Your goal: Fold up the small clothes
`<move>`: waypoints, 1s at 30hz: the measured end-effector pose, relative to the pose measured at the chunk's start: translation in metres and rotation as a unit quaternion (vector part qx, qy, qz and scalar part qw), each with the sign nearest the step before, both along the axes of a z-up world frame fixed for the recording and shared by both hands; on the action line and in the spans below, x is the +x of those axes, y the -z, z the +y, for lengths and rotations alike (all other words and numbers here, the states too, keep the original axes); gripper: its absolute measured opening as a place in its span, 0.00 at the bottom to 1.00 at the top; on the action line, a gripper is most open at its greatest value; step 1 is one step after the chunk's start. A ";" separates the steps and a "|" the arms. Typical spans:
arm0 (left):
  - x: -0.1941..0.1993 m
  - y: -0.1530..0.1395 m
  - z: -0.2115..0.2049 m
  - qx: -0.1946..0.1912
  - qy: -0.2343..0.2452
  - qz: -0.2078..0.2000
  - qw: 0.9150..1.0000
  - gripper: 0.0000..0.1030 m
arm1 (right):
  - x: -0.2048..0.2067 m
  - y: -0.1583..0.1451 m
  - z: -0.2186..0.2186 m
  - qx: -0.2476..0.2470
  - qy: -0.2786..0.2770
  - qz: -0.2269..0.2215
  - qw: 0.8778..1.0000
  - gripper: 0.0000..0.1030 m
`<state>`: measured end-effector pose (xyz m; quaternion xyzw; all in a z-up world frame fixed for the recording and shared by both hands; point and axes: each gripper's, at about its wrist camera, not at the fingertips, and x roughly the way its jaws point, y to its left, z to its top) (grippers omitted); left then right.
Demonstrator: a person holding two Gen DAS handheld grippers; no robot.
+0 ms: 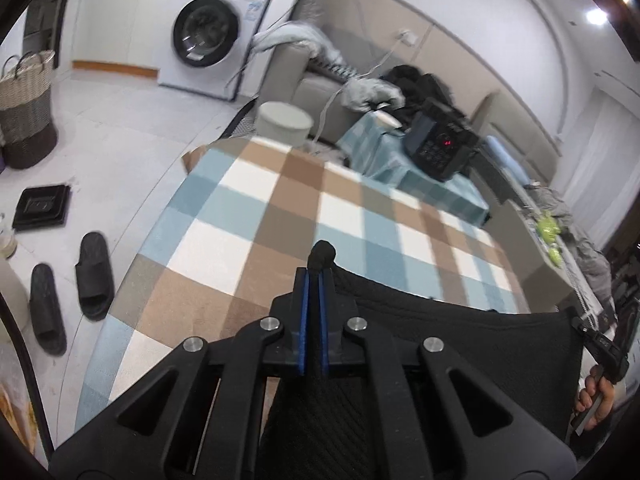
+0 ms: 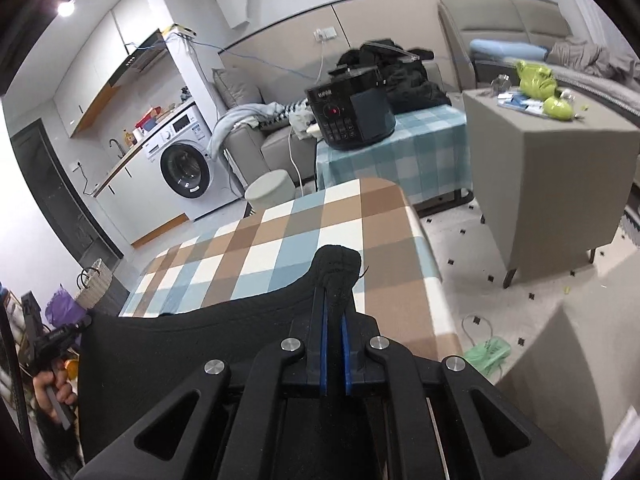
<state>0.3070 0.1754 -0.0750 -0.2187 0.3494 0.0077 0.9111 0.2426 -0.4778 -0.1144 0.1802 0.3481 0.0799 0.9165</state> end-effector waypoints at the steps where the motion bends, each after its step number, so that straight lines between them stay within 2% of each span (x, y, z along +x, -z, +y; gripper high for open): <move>1: 0.005 0.006 0.001 0.000 -0.003 0.012 1.000 0.02 | 0.007 0.004 0.001 -0.004 0.001 0.009 1.000 0.05; 6: 0.017 0.027 -0.002 0.007 -0.002 0.042 0.999 0.03 | 0.019 0.027 0.007 -0.038 0.003 0.048 0.998 0.06; 9: 0.020 0.038 -0.002 0.003 -0.002 0.066 0.998 0.04 | 0.019 0.043 0.005 -0.051 0.004 0.085 0.995 0.10; 13: 0.009 0.033 -0.005 0.014 0.000 0.070 0.997 0.07 | -0.003 0.036 0.000 -0.063 0.006 0.082 0.995 0.16; 15: -0.004 0.025 -0.007 0.025 0.001 0.067 0.997 0.25 | -0.024 0.026 0.001 -0.071 0.006 0.072 0.995 0.17; 17: -0.022 0.017 -0.009 0.026 0.000 0.057 0.998 0.38 | -0.049 0.020 0.005 -0.062 -0.003 0.069 0.996 0.20; 19: -0.048 0.009 -0.014 0.022 0.002 0.040 0.999 0.43 | -0.073 0.017 0.015 -0.053 -0.019 0.066 0.996 0.26; 22: -0.083 0.002 -0.026 0.016 0.015 0.037 0.999 0.44 | -0.114 0.019 0.043 -0.060 -0.053 0.065 0.995 0.37; 25: -0.119 0.000 -0.052 0.036 0.042 0.041 0.998 0.46 | -0.144 0.024 0.070 -0.062 -0.081 0.070 0.992 0.42; 27: -0.141 0.001 -0.070 0.053 0.058 0.041 0.996 0.53 | -0.160 0.028 0.088 -0.071 -0.091 0.073 0.991 0.49; 29: -0.162 0.003 -0.091 0.060 0.076 0.037 0.995 0.63 | -0.173 0.033 0.107 -0.081 -0.103 0.071 0.989 0.51; 30: -0.171 0.005 -0.102 0.066 0.090 0.037 0.993 0.64 | -0.178 0.036 0.117 -0.088 -0.110 0.071 0.988 0.51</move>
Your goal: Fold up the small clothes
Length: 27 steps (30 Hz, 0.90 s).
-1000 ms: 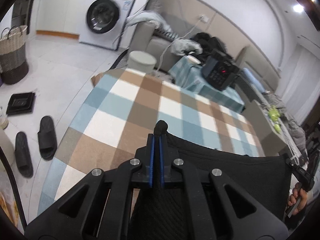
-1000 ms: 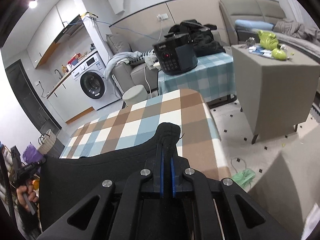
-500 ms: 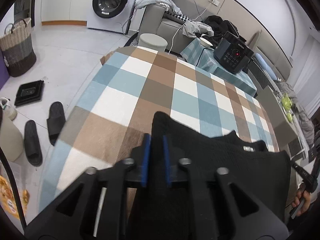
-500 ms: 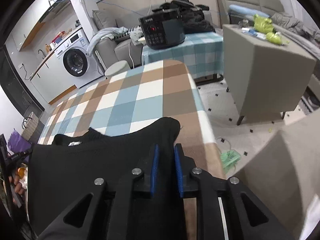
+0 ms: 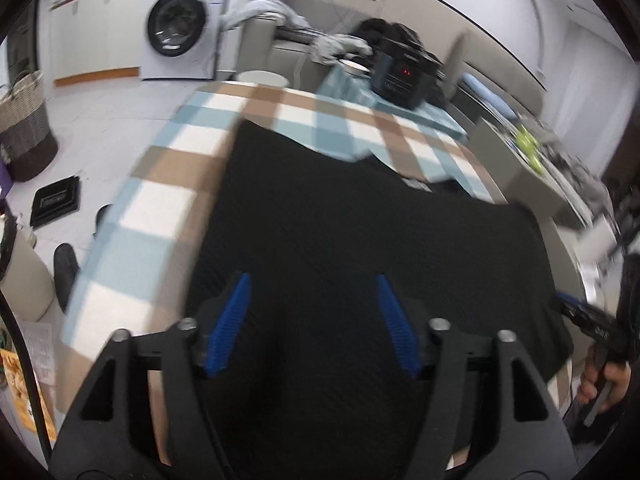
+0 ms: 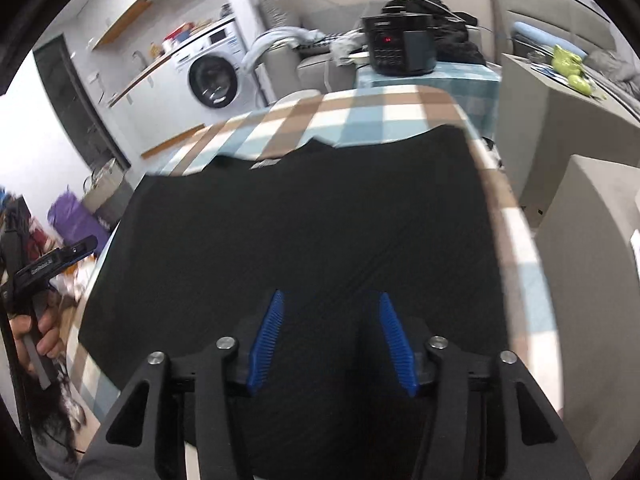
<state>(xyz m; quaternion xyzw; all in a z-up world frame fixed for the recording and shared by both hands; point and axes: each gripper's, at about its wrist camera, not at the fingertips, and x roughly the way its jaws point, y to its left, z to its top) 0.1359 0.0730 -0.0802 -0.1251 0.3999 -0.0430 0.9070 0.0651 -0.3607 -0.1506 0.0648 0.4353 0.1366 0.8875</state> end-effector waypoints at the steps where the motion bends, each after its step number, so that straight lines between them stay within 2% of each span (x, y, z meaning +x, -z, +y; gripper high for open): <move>1: -0.009 0.003 -0.012 0.006 0.015 0.001 1.000 0.64 | -0.005 0.004 0.010 -0.006 -0.011 -0.001 1.000 0.51; 5: -0.028 0.024 -0.049 0.018 0.049 0.023 0.998 0.69 | -0.018 0.022 0.038 -0.011 -0.031 0.010 0.999 0.51; 8: -0.041 0.038 -0.071 0.033 0.077 0.043 0.996 0.69 | -0.029 0.034 0.049 -0.024 -0.041 0.010 0.999 0.62; 11: -0.052 0.045 -0.082 0.062 0.091 0.046 0.993 0.69 | -0.042 0.042 0.050 -0.058 -0.050 -0.008 0.997 0.63; 13: -0.057 0.050 -0.083 0.059 0.094 0.053 0.992 0.69 | -0.050 0.044 0.049 -0.086 -0.062 -0.014 0.994 0.64; 16: -0.067 0.053 -0.081 0.063 0.095 0.053 0.992 0.69 | -0.059 0.044 0.036 -0.079 -0.059 -0.008 0.995 0.67; 18: -0.071 0.053 -0.077 0.068 0.098 0.051 0.992 0.70 | -0.063 0.044 0.025 -0.092 -0.040 -0.003 0.995 0.68; 21: -0.082 0.052 -0.074 0.073 0.097 0.050 0.991 0.70 | -0.069 0.040 0.013 -0.086 -0.011 0.001 0.996 0.68; 24: -0.091 0.045 -0.078 0.080 0.104 0.048 0.990 0.70 | -0.078 0.032 0.019 -0.083 -0.002 -0.007 0.997 0.68; 27: -0.100 0.036 -0.093 0.061 0.131 0.036 0.989 0.70 | -0.084 0.028 0.036 -0.047 -0.027 -0.011 0.998 0.68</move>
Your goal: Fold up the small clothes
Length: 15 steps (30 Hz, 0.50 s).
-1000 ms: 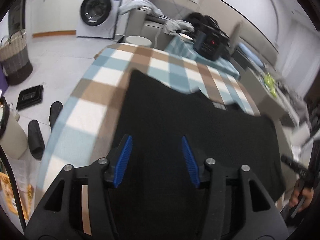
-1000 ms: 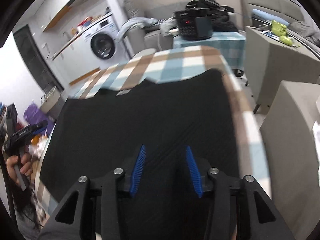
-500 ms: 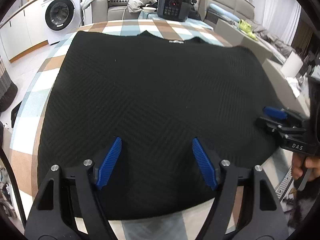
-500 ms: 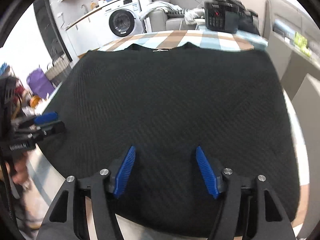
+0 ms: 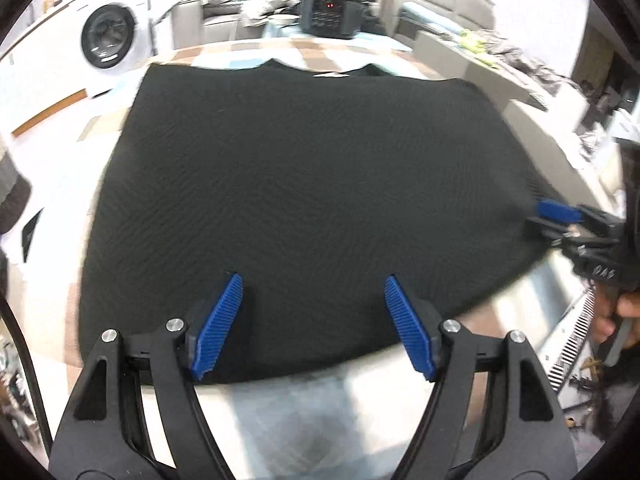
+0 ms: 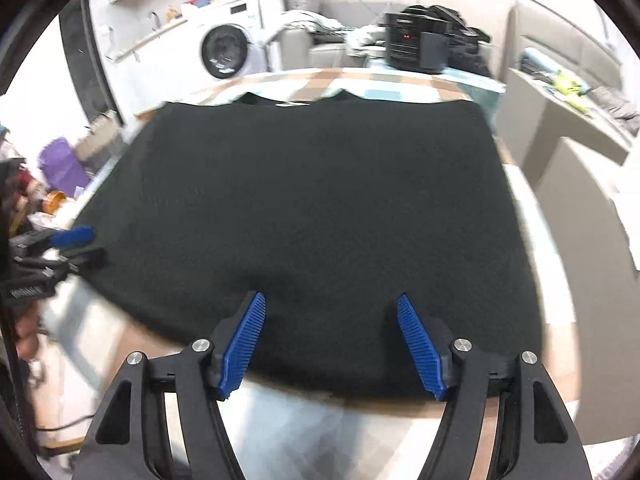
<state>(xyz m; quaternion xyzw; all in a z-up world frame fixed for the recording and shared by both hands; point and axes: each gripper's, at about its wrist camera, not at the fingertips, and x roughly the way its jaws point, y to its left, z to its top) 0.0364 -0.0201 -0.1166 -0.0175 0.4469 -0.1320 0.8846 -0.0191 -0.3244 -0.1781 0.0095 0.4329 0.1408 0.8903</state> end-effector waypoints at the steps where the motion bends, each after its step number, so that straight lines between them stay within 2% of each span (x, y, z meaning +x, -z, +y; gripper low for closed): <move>1: -0.002 -0.002 -0.006 -0.004 0.009 -0.003 1.000 0.70 | 0.001 0.000 0.007 0.004 -0.004 -0.003 1.000 0.68; 4: 0.000 0.003 -0.021 -0.013 0.027 0.007 1.000 0.70 | 0.007 0.007 0.022 0.004 -0.008 0.003 1.000 0.69; 8: -0.007 0.007 -0.023 0.000 0.030 0.002 1.000 0.70 | 0.003 0.012 0.023 -0.033 -0.021 -0.005 0.999 0.68; 12: -0.012 0.007 -0.010 -0.004 0.021 0.003 1.000 0.70 | -0.004 0.015 -0.019 -0.041 0.020 0.006 0.999 0.68; 15: -0.013 0.004 0.004 -0.018 -0.004 0.004 1.000 0.70 | -0.006 0.013 -0.042 -0.008 0.044 0.019 0.999 0.69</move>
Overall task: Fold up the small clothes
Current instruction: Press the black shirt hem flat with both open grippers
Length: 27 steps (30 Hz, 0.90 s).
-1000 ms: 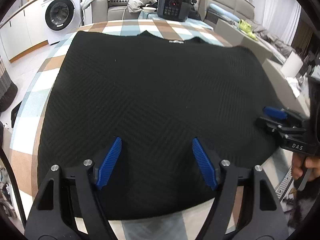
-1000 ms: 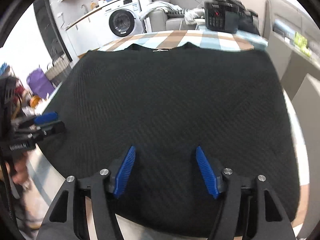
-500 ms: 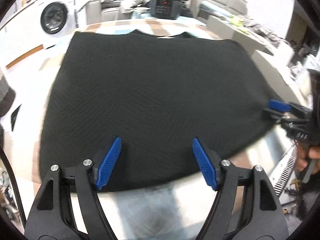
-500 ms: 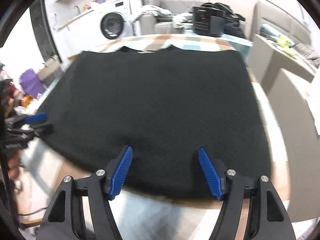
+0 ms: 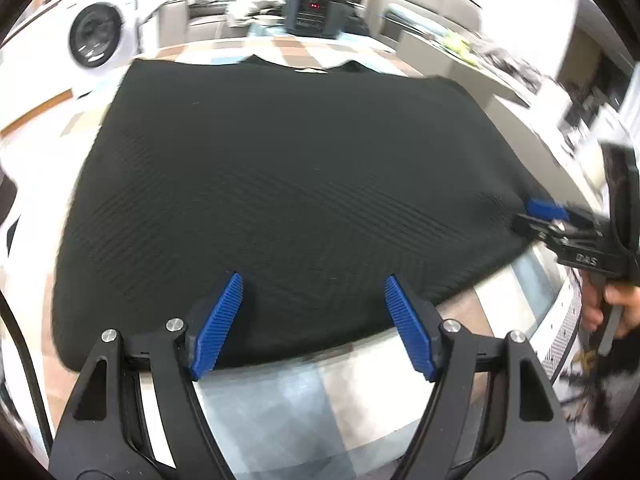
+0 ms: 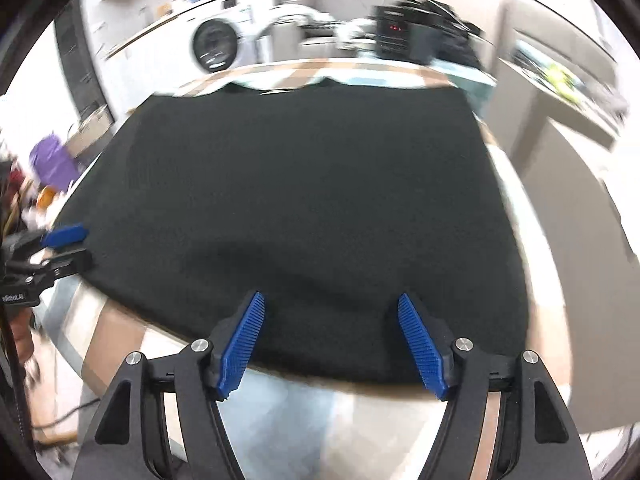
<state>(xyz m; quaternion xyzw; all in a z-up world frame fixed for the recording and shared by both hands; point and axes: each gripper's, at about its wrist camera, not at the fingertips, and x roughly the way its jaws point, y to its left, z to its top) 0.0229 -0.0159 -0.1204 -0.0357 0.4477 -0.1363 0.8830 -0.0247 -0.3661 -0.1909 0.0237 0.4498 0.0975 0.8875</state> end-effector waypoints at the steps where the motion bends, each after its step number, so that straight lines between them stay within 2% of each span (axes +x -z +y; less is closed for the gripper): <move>1: 0.000 -0.002 0.006 -0.004 -0.014 0.000 1.000 0.70 | 0.000 -0.003 0.001 -0.003 0.003 -0.001 1.000 0.69; 3: 0.000 -0.008 0.016 -0.011 -0.034 -0.008 0.999 0.70 | 0.002 -0.011 0.009 -0.010 0.002 -0.013 1.000 0.69; 5: 0.003 -0.014 0.026 -0.013 -0.050 -0.022 0.998 0.70 | 0.009 -0.016 0.018 0.004 -0.006 -0.020 1.000 0.69; 9: 0.023 -0.015 0.037 0.009 -0.074 -0.028 0.997 0.70 | 0.039 -0.016 0.049 -0.008 -0.017 -0.028 0.999 0.69; 11: 0.031 -0.009 0.043 0.024 -0.086 -0.014 0.996 0.70 | 0.052 -0.010 0.063 -0.029 -0.034 -0.021 0.999 0.69; 13: 0.037 -0.001 0.054 0.014 -0.102 0.009 0.995 0.70 | 0.058 -0.002 0.070 -0.065 -0.054 -0.010 0.996 0.69; 15: 0.032 0.000 0.065 -0.007 -0.108 0.003 0.994 0.70 | 0.057 0.001 0.060 -0.071 -0.062 -0.008 0.996 0.70; 19: 0.029 0.001 0.074 -0.026 -0.104 0.000 0.994 0.69 | 0.050 0.000 0.016 0.007 -0.057 0.009 0.998 0.74; 22: 0.027 0.000 0.073 -0.014 -0.103 0.001 0.995 0.70 | 0.044 0.001 -0.002 -0.023 -0.033 0.012 0.999 0.73; 24: 0.028 -0.001 0.070 -0.010 -0.107 0.003 0.994 0.70 | 0.040 -0.001 -0.012 -0.008 -0.026 0.011 1.000 0.73; 27: 0.034 -0.009 0.065 -0.013 -0.110 -0.002 0.994 0.70 | 0.041 -0.009 -0.007 -0.016 -0.025 0.008 1.000 0.74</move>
